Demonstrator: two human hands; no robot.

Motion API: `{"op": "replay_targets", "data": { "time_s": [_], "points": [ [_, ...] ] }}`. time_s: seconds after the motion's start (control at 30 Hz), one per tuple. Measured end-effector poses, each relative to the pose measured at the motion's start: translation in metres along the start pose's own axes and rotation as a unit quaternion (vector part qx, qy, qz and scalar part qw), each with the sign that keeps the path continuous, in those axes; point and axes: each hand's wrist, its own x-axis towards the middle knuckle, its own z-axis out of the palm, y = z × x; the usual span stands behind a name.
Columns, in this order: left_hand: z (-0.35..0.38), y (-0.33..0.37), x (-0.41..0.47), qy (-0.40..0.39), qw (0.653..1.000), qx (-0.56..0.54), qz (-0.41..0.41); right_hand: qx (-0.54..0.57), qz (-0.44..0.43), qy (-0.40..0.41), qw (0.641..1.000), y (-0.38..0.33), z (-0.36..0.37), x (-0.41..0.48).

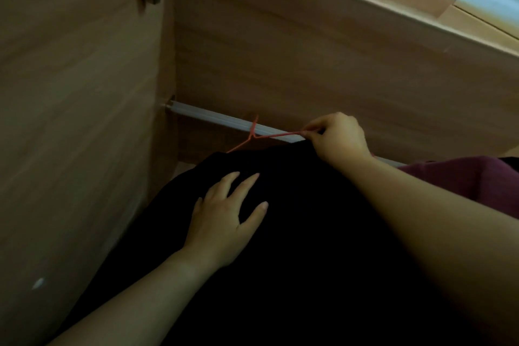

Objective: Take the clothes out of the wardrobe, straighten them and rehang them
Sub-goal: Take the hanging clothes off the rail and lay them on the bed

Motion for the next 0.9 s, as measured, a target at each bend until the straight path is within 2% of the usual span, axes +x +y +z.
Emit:
{"op": "replay_targets", "data": {
  "time_s": [0.07, 0.53, 0.6, 0.73, 0.9],
  "points": [
    [-0.004, 0.008, 0.014, -0.002, 1.000, 0.004, 0.011, 0.013, 0.020, 0.027, 0.999, -0.001, -0.007, 0.005],
    [-0.012, 0.025, -0.015, -0.050, 0.998, -0.005, 0.039, 0.012, 0.041, 0.035, 0.998, 0.024, -0.036, -0.042],
    [-0.013, 0.032, -0.033, -0.030, 0.998, -0.021, 0.043, 0.029, 0.054, 0.012, 0.998, 0.029, -0.043, -0.061],
    [-0.023, 0.037, -0.077, 0.069, 0.995, -0.046, 0.055, 0.063, 0.053, -0.011, 0.997, 0.031, -0.055, -0.124],
    [-0.033, 0.025, -0.139, 0.056, 0.998, 0.034, -0.007, 0.135, 0.055, -0.030, 0.989, 0.038, -0.077, -0.217]
  ]
}}
